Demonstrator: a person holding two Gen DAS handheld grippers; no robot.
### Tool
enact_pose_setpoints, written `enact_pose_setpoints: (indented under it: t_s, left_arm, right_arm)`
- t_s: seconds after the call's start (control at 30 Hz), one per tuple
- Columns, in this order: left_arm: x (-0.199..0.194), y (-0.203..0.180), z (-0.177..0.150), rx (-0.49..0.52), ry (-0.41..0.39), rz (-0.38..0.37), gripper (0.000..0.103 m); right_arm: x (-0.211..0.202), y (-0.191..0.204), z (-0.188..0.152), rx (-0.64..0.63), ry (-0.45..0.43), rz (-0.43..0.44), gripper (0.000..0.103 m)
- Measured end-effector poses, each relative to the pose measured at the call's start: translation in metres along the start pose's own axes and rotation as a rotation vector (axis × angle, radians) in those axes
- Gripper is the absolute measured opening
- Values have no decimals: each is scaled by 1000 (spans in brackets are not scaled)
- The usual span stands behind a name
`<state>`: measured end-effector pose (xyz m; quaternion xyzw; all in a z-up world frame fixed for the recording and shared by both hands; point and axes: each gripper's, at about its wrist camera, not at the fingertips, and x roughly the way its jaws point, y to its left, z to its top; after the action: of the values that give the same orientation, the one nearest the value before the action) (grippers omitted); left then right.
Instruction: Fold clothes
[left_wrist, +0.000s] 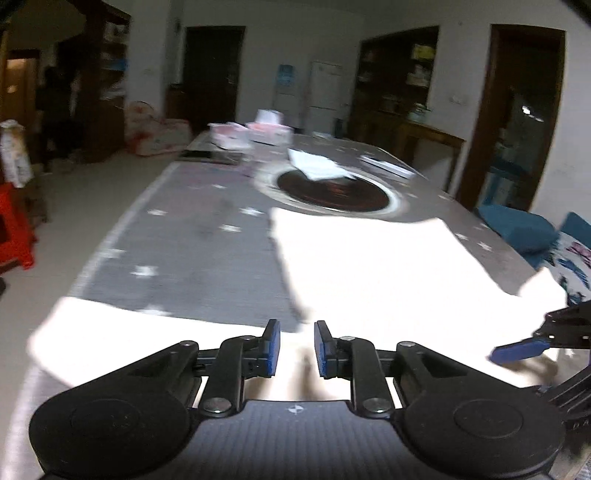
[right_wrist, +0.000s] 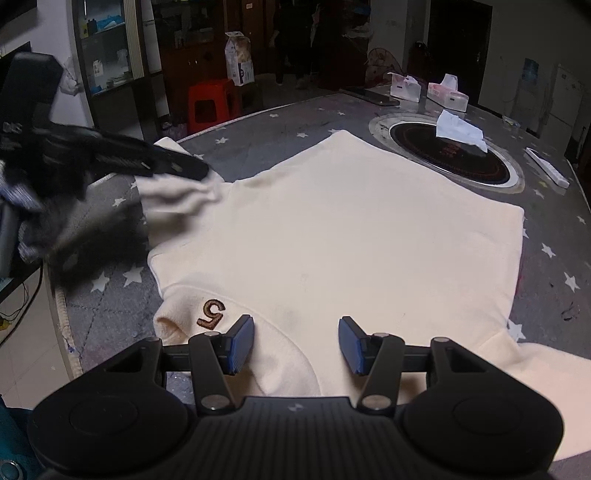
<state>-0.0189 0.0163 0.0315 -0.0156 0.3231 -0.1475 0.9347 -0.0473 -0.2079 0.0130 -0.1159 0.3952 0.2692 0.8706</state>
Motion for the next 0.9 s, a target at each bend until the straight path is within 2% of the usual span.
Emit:
enact_pose_setpoints:
  t_s: [0.07, 0.2, 0.57, 0.7, 0.9]
  left_arm:
    - [12, -8, -1, -2, 18, -14, 20]
    - [25, -6, -6, -21, 38, 15, 19]
    - [9, 7, -11, 14, 28, 96, 21]
    - [5, -4, -1, 11, 20, 68, 21]
    - [2, -38, 13, 38, 10, -42, 21]
  right_arm:
    - [-1, 0, -1, 3, -2, 0, 52]
    - [-4, -1, -6, 22, -13, 4, 51]
    - [-25, 1, -21, 25, -41, 6, 50]
    - [-22, 2, -31, 35, -15, 17, 49]
    - [-57, -21, -43, 140, -94, 11, 48]
